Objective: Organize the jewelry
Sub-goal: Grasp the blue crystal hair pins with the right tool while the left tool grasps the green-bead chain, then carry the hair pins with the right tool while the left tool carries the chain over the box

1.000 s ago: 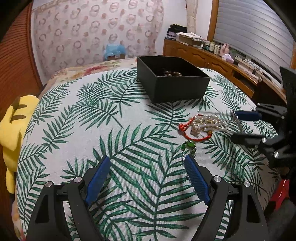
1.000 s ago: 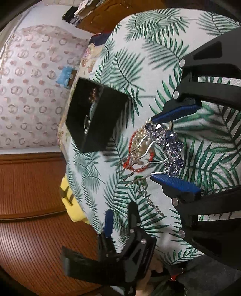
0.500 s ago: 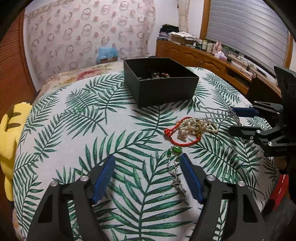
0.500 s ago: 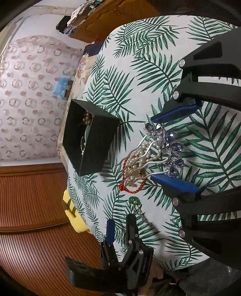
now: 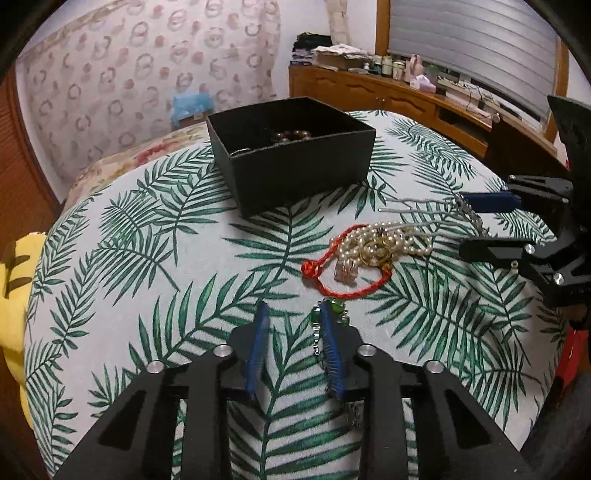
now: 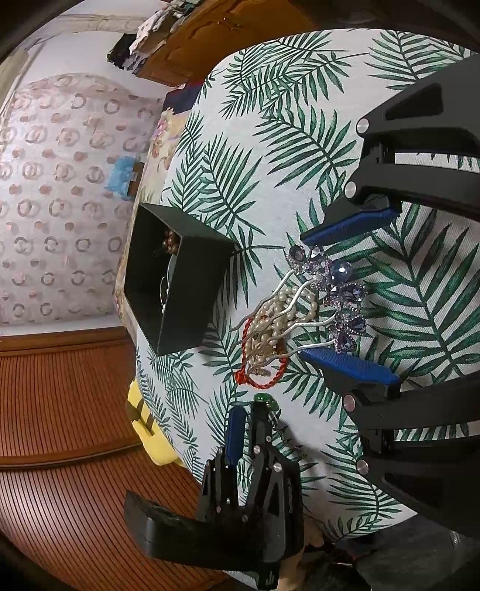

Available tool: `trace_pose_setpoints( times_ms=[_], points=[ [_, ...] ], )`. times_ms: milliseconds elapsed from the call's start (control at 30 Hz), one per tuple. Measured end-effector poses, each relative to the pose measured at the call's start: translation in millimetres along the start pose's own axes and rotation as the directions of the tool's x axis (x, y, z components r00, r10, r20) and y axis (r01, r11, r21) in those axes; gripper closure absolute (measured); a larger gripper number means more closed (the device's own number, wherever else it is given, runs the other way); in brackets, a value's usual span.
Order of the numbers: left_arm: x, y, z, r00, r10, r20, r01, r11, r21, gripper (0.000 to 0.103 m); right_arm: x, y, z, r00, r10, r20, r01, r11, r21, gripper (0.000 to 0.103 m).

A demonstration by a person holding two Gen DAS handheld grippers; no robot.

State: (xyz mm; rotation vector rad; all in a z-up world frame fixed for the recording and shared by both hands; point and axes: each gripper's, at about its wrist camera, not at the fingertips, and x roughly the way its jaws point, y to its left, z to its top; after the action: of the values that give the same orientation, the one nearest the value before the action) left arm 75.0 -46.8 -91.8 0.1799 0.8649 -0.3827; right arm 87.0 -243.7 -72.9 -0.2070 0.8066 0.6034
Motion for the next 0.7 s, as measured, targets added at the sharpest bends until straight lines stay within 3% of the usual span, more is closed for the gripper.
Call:
trace_pose_setpoints(
  times_ms=[100, 500, 700],
  points=[
    [1, 0, 1, 0.999, -0.035, 0.004, 0.035, 0.999, -0.008, 0.098, -1, -1, 0, 1.000, 0.000, 0.000, 0.000, 1.000, 0.000, 0.044],
    [-26, 4, 12, 0.995, -0.046, 0.092, 0.050, 0.998, -0.042, 0.098, -4, -2, 6, 1.000, -0.003, 0.014, 0.003, 1.000, -0.009, 0.044],
    [-41, 15, 31, 0.988, -0.027, 0.154, 0.036, 0.998, -0.057, 0.098, -11, -5, 32, 0.999, -0.016, 0.046, 0.018, 0.999, -0.041, 0.044]
  ],
)
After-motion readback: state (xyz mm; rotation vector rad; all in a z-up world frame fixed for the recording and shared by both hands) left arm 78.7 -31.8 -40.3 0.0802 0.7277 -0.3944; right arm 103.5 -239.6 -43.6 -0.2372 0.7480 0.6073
